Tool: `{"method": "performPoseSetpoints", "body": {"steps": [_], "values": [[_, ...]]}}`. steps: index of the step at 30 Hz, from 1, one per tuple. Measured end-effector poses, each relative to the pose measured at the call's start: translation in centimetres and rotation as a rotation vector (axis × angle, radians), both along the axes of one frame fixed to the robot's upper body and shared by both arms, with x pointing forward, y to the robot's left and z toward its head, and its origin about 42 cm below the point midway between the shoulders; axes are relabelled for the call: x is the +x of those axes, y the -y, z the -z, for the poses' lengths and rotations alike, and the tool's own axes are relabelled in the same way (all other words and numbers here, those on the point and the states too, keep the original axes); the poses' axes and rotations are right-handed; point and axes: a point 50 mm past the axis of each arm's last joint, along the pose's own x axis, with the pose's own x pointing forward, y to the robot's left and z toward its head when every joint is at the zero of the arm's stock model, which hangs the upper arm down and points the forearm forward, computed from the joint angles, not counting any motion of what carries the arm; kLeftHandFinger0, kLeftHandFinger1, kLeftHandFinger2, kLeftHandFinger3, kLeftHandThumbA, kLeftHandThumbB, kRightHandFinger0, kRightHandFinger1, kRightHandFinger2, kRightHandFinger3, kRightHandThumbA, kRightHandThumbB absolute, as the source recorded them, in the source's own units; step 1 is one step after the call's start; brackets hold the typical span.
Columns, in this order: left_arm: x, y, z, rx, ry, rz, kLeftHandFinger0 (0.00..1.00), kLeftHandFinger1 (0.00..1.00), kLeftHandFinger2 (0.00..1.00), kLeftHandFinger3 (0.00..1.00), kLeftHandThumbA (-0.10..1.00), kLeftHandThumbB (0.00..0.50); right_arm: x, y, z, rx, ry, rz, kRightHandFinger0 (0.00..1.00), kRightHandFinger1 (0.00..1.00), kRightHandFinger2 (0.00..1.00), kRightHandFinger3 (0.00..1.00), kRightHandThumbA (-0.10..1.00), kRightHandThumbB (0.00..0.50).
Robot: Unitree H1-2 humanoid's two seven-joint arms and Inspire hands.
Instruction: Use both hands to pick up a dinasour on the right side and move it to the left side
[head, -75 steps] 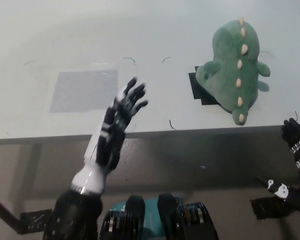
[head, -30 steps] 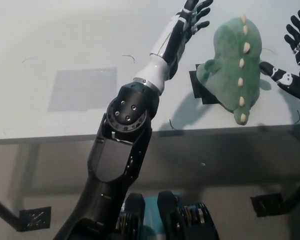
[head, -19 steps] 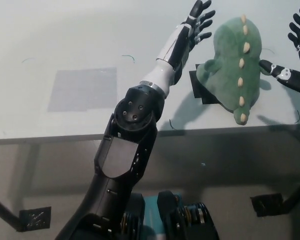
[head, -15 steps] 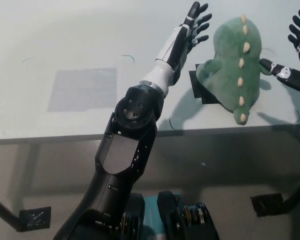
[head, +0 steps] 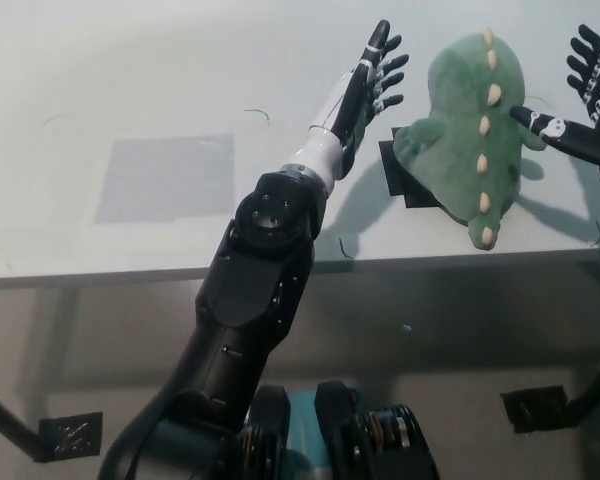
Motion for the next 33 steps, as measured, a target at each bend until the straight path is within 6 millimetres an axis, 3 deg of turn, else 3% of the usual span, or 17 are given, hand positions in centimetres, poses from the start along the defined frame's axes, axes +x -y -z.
{"method": "performPoseSetpoints", "body": {"steps": [7,12,16,18,24,27,33], "values": [[0.7,-0.2,0.3,0.018,-0.027,-0.006,1.0,1.0,1.0,1.0,1.0,0.258,1.3,0.7,1.5,-0.023,-0.07,0.008,1.0,1.0,1.0,1.0,1.0,0.103],[1.3,-0.1,0.7,0.031,-0.069,-0.011,1.0,1.0,1.0,1.0,1.0,0.294,2.6,0.6,1.1,-0.036,-0.078,0.001,1.0,1.0,1.0,1.0,1.0,0.153],[1.8,0.0,1.6,0.059,-0.116,-0.02,1.0,1.0,1.0,1.0,1.0,0.302,3.6,0.2,1.1,-0.049,-0.088,-0.008,1.0,1.0,1.0,1.0,1.0,0.128],[1.9,-0.1,2.0,0.072,-0.133,-0.026,1.0,1.0,1.0,1.0,1.0,0.303,3.8,0.1,1.3,-0.057,-0.094,-0.01,1.0,1.0,1.0,1.0,1.0,0.139],[2.0,-0.7,4.6,0.114,-0.216,-0.047,1.0,1.0,1.0,1.0,1.0,0.342,4.0,0.0,3.1,-0.093,-0.144,-0.009,1.0,1.0,1.0,1.0,1.0,0.133],[1.8,-0.7,5.6,0.135,-0.248,-0.054,1.0,1.0,1.0,1.0,1.0,0.39,4.1,0.0,3.8,-0.106,-0.164,-0.009,1.0,1.0,1.0,1.0,1.0,0.126],[1.6,-0.8,6.9,0.159,-0.287,-0.059,1.0,1.0,1.0,1.0,1.0,0.361,4.3,0.2,4.9,-0.114,-0.205,-0.003,1.0,1.0,1.0,1.0,1.0,0.152]]}}
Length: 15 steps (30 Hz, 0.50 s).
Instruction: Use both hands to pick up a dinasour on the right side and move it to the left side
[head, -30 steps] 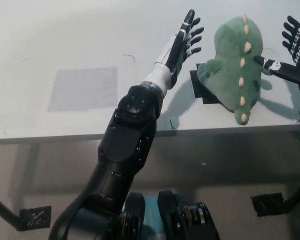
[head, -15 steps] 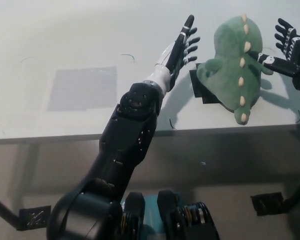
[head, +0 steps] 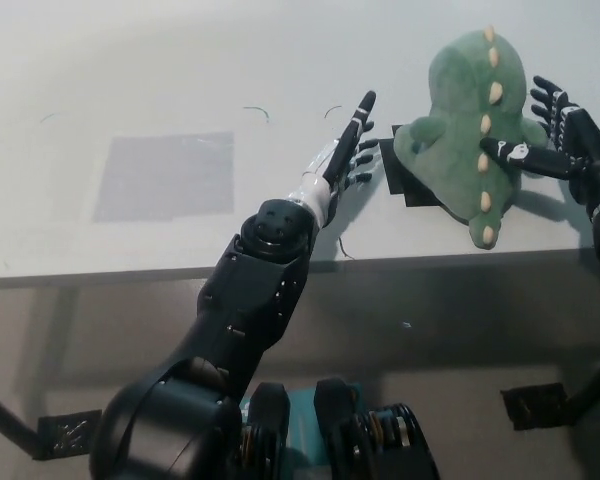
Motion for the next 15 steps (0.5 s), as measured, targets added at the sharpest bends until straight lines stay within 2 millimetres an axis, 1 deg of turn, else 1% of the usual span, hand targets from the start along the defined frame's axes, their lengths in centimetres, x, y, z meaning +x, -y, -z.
{"method": "performPoseSetpoints", "body": {"steps": [1,2,3,4,6,7,9,11,12,14,15], "values": [[-0.01,-0.01,0.03,0.0,0.002,-0.001,1.0,1.0,1.0,1.0,1.0,0.376,0.01,0.01,0.16,-0.002,-0.003,0.0,1.0,1.0,1.0,1.0,1.0,0.158],[-0.02,0.01,0.06,-0.001,0.003,-0.002,1.0,1.0,1.0,1.0,1.0,0.377,0.0,0.04,0.29,-0.002,-0.005,0.001,1.0,1.0,1.0,1.0,1.0,0.159],[-0.03,0.03,0.09,-0.001,0.005,-0.003,1.0,1.0,1.0,1.0,1.0,0.387,-0.01,0.07,0.47,-0.003,-0.008,0.002,1.0,1.0,1.0,1.0,1.0,0.17],[-0.05,0.04,0.13,-0.001,0.006,-0.002,1.0,1.0,1.0,1.0,1.0,0.408,-0.02,0.1,0.66,-0.005,-0.011,0.002,1.0,1.0,1.0,1.0,1.0,0.189],[-0.07,0.07,0.19,-0.001,0.008,-0.002,1.0,1.0,1.0,1.0,1.0,0.408,-0.03,0.14,0.8,-0.007,-0.013,0.005,1.0,1.0,1.0,1.0,1.0,0.202],[-0.08,0.07,0.24,-0.001,0.01,-0.002,1.0,1.0,1.0,1.0,1.0,0.411,-0.03,0.14,0.82,-0.009,-0.013,0.005,1.0,1.0,1.0,1.0,1.0,0.19],[-0.11,0.11,0.29,-0.001,0.013,0.0,1.0,1.0,1.0,1.0,1.0,0.407,-0.03,0.12,0.79,-0.012,-0.011,0.006,1.0,1.0,1.0,1.0,1.0,0.183],[-0.15,0.17,0.36,-0.001,0.015,0.001,1.0,1.0,1.0,1.0,1.0,0.415,-0.01,0.03,0.79,-0.014,-0.008,0.005,1.0,1.0,1.0,1.0,1.0,0.197],[-0.16,0.2,0.37,-0.002,0.016,0.001,1.0,1.0,1.0,1.0,1.0,0.409,0.01,-0.04,0.81,-0.014,-0.006,0.004,1.0,1.0,1.0,1.0,1.0,0.186],[-0.21,0.3,0.43,-0.004,0.017,0.001,1.0,1.0,1.0,1.0,1.0,0.413,0.06,-0.27,0.89,-0.015,-0.004,0.003,1.0,1.0,1.0,1.0,1.0,0.191],[-0.25,0.37,0.48,-0.004,0.017,0.001,1.0,1.0,1.0,1.0,1.0,0.424,0.07,-0.4,0.96,-0.015,-0.004,0.002,1.0,1.0,1.0,1.0,1.0,0.168]]}}
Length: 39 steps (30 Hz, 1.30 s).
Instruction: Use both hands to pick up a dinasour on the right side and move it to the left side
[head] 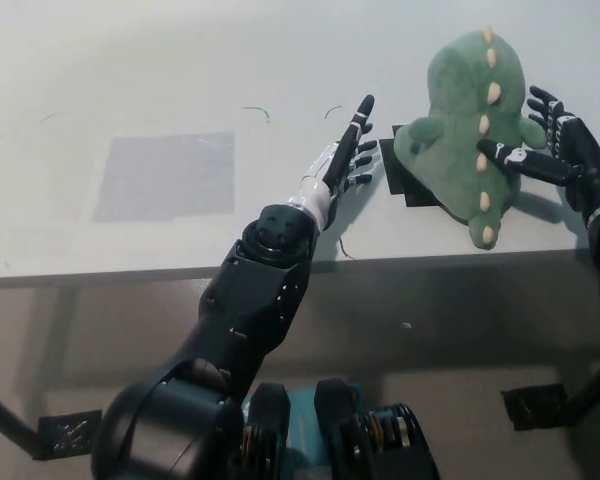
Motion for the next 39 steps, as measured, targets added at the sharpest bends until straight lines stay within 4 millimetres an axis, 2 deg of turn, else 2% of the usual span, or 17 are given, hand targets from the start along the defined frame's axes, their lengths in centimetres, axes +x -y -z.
{"method": "performPoseSetpoints", "body": {"steps": [6,8,10,11,12,14,16,17,18,20,21,23,28,30,33,38,39], "values": [[-0.3,0.7,0.3,-0.021,-0.004,0.003,1.0,1.0,1.0,1.0,1.0,0.413,0.0,-1.5,0.4,0.021,0.009,-0.015,1.0,1.0,1.0,1.0,1.0,0.127],[-0.5,1.1,0.5,-0.03,-0.009,0.005,1.0,1.0,1.0,1.0,1.0,0.384,0.0,-2.0,0.5,0.032,0.011,-0.021,1.0,1.0,1.0,1.0,1.0,0.161],[-0.6,1.5,0.6,-0.033,-0.016,0.005,1.0,1.0,1.0,1.0,1.0,0.355,0.0,-2.4,0.6,0.043,0.014,-0.022,1.0,1.0,1.0,1.0,1.0,0.156],[-0.6,1.6,0.5,-0.035,-0.016,0.003,1.0,1.0,1.0,1.0,1.0,0.308,0.0,-2.7,0.7,0.049,0.014,-0.022,1.0,1.0,1.0,1.0,1.0,0.164],[-0.5,1.7,0.3,-0.037,-0.013,0.001,1.0,1.0,1.0,1.0,1.0,0.298,0.0,-2.9,0.7,0.054,0.014,-0.023,1.0,1.0,1.0,1.0,1.0,0.162],[-0.4,2.0,0.0,-0.046,-0.021,0.001,1.0,1.0,1.0,1.0,1.0,0.272,0.0,-3.5,0.8,0.075,0.016,-0.027,1.0,1.0,1.0,1.0,1.0,0.208],[-0.4,2.5,-0.1,-0.049,-0.027,0.003,1.0,1.0,1.0,1.0,1.0,0.301,0.0,-4.0,0.9,0.086,0.018,-0.031,1.0,1.0,1.0,1.0,1.0,0.175],[-0.6,3.3,-0.3,-0.053,-0.035,0.012,1.0,1.0,1.0,1.0,1.0,0.333,-0.1,-4.6,0.8,0.094,0.026,-0.034,1.0,1.0,1.0,1.0,1.0,0.161],[-0.7,3.8,-0.4,-0.055,-0.04,0.019,1.0,1.0,1.0,1.0,1.0,0.338,-0.1,-4.8,0.7,0.097,0.034,-0.035,1.0,1.0,1.0,1.0,1.0,0.16],[-0.9,4.8,-0.8,-0.055,-0.052,0.034,1.0,1.0,1.0,1.0,1.0,0.28,-0.2,-5.1,0.3,0.102,0.055,-0.029,1.0,1.0,1.0,1.0,1.0,0.15],[-0.9,5.1,-0.9,-0.061,-0.059,0.036,1.0,1.0,1.0,1.0,1.0,0.279,-0.2,-5.1,0.1,0.108,0.065,-0.023,1.0,1.0,1.0,1.0,1.0,0.149],[-0.9,5.5,-1.1,-0.074,-0.071,0.037,1.0,1.0,1.0,1.0,1.0,0.274,-0.3,-5.0,-0.1,0.116,0.075,-0.009,1.0,1.0,1.0,1.0,1.0,0.114],[-1.1,6.0,-1.2,-0.087,-0.087,0.042,1.0,1.0,1.0,1.0,1.0,0.279,-0.3,-4.9,-0.1,0.128,0.088,0.013,1.0,1.0,1.0,1.0,1.0,0.132],[-1.1,6.2,-1.3,-0.086,-0.091,0.044,1.0,1.0,1.0,1.0,1.0,0.274,-0.3,-4.9,-0.1,0.131,0.096,0.02,1.0,1.0,1.0,1.0,1.0,0.156],[-1.1,6.2,-1.4,-0.086,-0.093,0.044,1.0,1.0,1.0,1.0,1.0,0.285,-0.3,-5.0,-0.2,0.133,0.105,0.022,1.0,1.0,1.0,1.0,1.0,0.127],[-1.0,6.1,-1.4,-0.078,-0.094,0.043,1.0,1.0,1.0,1.0,1.0,0.297,-0.4,-5.4,-0.1,0.141,0.117,0.025,1.0,1.0,1.0,1.0,1.0,0.114],[-1.0,6.0,-1.3,-0.077,-0.095,0.043,1.0,1.0,1.0,1.0,1.0,0.305,-0.4,-5.4,-0.1,0.141,0.117,0.025,1.0,1.0,1.0,1.0,1.0,0.096]]}}
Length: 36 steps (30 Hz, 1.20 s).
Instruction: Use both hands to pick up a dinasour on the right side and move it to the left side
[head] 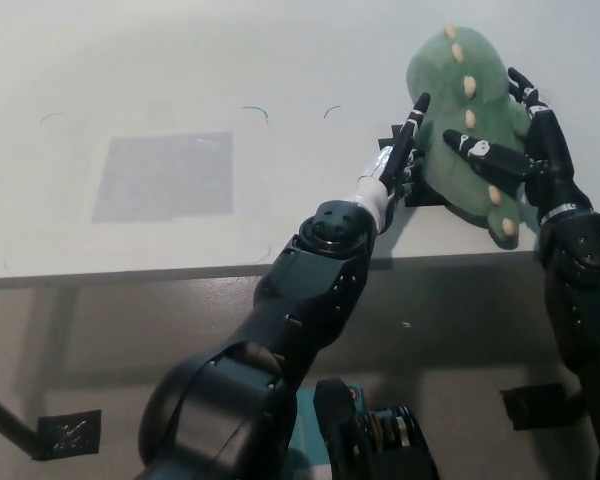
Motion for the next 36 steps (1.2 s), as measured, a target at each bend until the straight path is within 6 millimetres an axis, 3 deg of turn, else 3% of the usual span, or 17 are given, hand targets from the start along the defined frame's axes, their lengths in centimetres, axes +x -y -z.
{"method": "performPoseSetpoints", "body": {"steps": [5,10,12,19,20,22,24,28,29,32,34,36], "values": [[0.1,-0.1,0.0,0.01,-0.001,-0.004,1.0,1.0,1.0,1.0,1.0,0.288,0.0,-0.2,0.2,0.003,0.0,-0.002,1.0,1.0,1.0,1.0,1.0,0.067],[0.2,-0.4,0.1,0.017,-0.001,-0.007,1.0,1.0,1.0,1.0,1.0,0.277,-0.1,-0.5,0.6,0.01,-0.004,-0.007,1.0,1.0,1.0,1.0,1.0,0.103],[0.2,-0.7,0.2,0.016,-0.002,-0.011,1.0,1.0,1.0,1.0,1.0,0.261,-0.1,-0.9,1.1,0.015,-0.011,-0.009,1.0,1.0,1.0,1.0,1.0,0.096],[0.0,-1.6,1.3,0.001,0.013,-0.033,1.0,1.0,1.0,1.0,1.0,0.302,-0.3,-2.3,2.4,0.031,-0.033,-0.012,1.0,1.0,1.0,1.0,1.0,0.088],[-0.1,-1.8,1.4,0.0,0.016,-0.037,1.0,1.0,1.0,1.0,1.0,0.318,-0.4,-2.6,2.6,0.03,-0.034,-0.013,1.0,1.0,1.0,1.0,1.0,0.068],[-0.2,-2.4,2.1,-0.004,0.014,-0.049,1.0,1.0,1.0,1.0,1.0,0.282,-0.5,-3.2,3.2,0.03,-0.04,-0.018,1.0,1.0,1.0,1.0,1.0,0.008],[-0.2,-3.0,2.5,-0.01,0.022,-0.062,1.0,1.0,1.0,1.0,1.0,0.27,-0.6,-4.0,3.9,0.026,-0.054,-0.022,1.0,1.0,1.0,1.0,1.0,0.0],[-0.1,-4.5,3.2,-0.016,0.029,-0.098,1.0,1.0,1.0,1.0,1.0,0.286,-0.4,-5.9,4.3,0.002,-0.059,-0.037,1.0,1.0,1.0,1.0,1.0,0.0],[0.0,-4.8,3.3,-0.017,0.029,-0.103,1.0,1.0,1.0,1.0,1.0,0.309,-0.3,-6.3,4.4,0.001,-0.061,-0.038,1.0,1.0,1.0,1.0,1.0,0.008],[0.1,-6.8,4.1,-0.027,0.038,-0.143,1.0,1.0,1.0,1.0,1.0,0.321,-0.3,-8.5,4.5,-0.005,-0.065,-0.066,1.0,1.0,1.0,1.0,1.0,0.02],[0.4,-8.3,4.3,-0.032,0.051,-0.172,1.0,1.0,1.0,1.0,1.0,0.266,-0.4,-10.2,4.5,-0.016,-0.065,-0.091,1.0,1.0,1.0,1.0,1.0,0.095],[0.6,-10.1,4.5,-0.037,0.066,-0.208,1.0,1.0,1.0,1.0,1.0,0.246,-0.5,-11.9,4.5,-0.014,-0.072,-0.116,1.0,1.0,1.0,1.0,1.0,0.095]]}}
